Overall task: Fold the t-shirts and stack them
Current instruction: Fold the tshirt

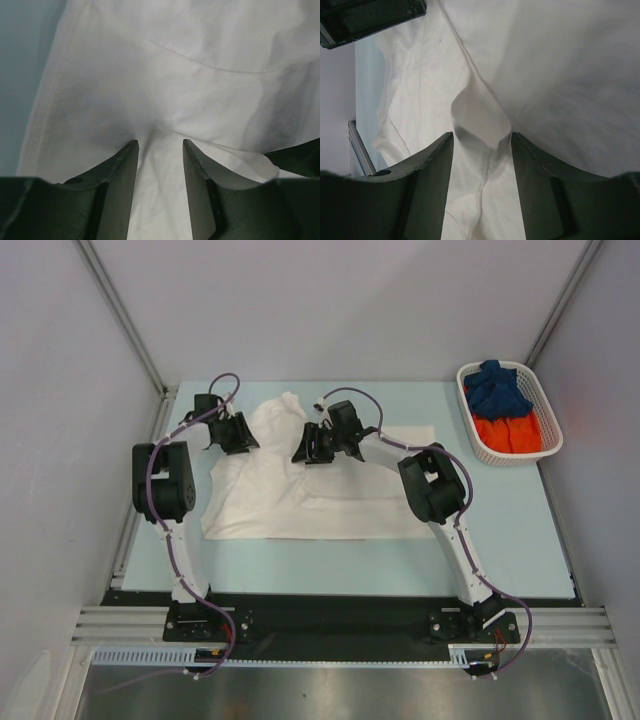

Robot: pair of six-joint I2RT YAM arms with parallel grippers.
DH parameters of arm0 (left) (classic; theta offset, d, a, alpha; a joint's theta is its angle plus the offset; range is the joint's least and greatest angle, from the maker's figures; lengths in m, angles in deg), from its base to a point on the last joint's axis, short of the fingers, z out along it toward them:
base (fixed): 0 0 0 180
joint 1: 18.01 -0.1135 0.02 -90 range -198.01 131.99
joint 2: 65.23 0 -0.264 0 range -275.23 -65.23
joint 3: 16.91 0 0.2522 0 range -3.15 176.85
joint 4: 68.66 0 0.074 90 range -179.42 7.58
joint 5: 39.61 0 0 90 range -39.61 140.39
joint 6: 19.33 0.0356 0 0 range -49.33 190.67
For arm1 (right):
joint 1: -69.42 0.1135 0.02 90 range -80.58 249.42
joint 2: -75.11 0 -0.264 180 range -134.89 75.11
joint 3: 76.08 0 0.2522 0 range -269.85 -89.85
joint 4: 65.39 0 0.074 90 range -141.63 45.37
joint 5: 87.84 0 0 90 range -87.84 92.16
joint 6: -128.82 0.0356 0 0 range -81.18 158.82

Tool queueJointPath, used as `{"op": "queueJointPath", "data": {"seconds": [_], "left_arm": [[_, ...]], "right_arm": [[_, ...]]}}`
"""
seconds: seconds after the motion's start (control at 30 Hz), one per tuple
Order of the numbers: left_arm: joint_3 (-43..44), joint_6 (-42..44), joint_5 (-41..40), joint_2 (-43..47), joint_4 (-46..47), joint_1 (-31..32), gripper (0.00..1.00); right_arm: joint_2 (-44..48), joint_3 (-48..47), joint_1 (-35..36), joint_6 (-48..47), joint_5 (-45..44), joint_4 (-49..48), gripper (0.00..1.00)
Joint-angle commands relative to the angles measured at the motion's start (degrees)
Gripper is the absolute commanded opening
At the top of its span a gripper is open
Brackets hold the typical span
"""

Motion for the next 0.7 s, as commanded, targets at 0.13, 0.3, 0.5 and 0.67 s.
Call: {"op": "queueJointPath", "data": {"seconds": [0.13,0.3,0.5,0.67], "left_arm": [[0.1,2.7,-2.1,1.9,1.5,0.2,0.47],[3.1,2.9,2.7,-1.9,-0.2,0.3,0.43],[6.0,3.1,4.8,-3.9,-1.7,0.4,0.36],[7.5,4.2,4.8,-4.9,-3.7,0.5,0.36]], "right_arm": [[2.1,0.2,0.3,1.8,1.9,-3.3,0.54],[1.8,0.1,0.0,2.7,1.7,-3.8,0.48],[2.4,-0.1,-0.7,2.3,1.5,-2.7,0.42],[2.9,-0.1,-1.0,1.8,1.9,-1.4,0.45]]}}
